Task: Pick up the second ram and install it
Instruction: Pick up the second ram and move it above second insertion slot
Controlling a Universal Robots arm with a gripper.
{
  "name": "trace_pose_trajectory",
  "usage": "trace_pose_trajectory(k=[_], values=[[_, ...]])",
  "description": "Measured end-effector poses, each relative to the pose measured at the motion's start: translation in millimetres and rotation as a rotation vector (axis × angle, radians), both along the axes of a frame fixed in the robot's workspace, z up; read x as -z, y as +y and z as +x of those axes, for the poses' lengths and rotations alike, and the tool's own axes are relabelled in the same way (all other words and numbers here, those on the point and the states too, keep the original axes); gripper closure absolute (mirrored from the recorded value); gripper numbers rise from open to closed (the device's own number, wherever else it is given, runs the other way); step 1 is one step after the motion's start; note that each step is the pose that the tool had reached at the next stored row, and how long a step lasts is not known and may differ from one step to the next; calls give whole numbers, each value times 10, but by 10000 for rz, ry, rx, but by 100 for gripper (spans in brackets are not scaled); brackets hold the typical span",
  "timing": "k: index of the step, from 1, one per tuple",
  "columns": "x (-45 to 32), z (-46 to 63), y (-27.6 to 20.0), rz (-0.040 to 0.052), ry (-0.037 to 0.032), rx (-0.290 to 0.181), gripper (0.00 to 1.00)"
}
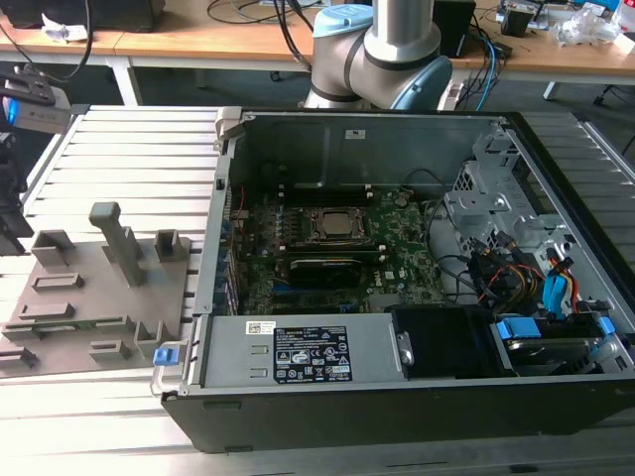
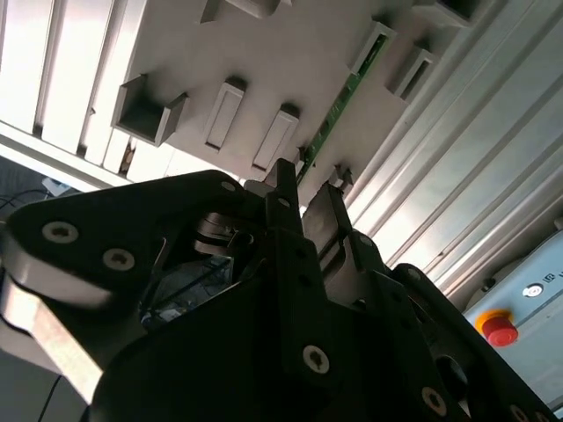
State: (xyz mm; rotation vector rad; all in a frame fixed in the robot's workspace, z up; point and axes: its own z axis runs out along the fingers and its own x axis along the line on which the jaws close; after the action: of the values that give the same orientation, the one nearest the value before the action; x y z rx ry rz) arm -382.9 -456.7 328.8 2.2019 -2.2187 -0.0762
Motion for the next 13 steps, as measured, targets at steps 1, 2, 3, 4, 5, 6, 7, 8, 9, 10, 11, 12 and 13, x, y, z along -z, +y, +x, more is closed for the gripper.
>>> trace_pose_trajectory(k=[1,2,3,4,5,6,7,8,9,10,11,12,13], values=[[7,0,0,0,-1,0,70],[19,0,0,0,-1,0,70],[32,0,0,0,0,0,70],[46,0,0,0,0,0,70],[57,0,0,0,-1,0,70],[69,0,0,0,0,0,70],[87,0,0,0,0,0,70],[102,0,0,1,-1,-1,70],[115,0,0,0,0,0,70],[124,0,0,0,0,0,70],[132,0,0,1,-1,0,70],[145,0,0,1,0,-1,70],[157,0,0,0,-1,-1,70]])
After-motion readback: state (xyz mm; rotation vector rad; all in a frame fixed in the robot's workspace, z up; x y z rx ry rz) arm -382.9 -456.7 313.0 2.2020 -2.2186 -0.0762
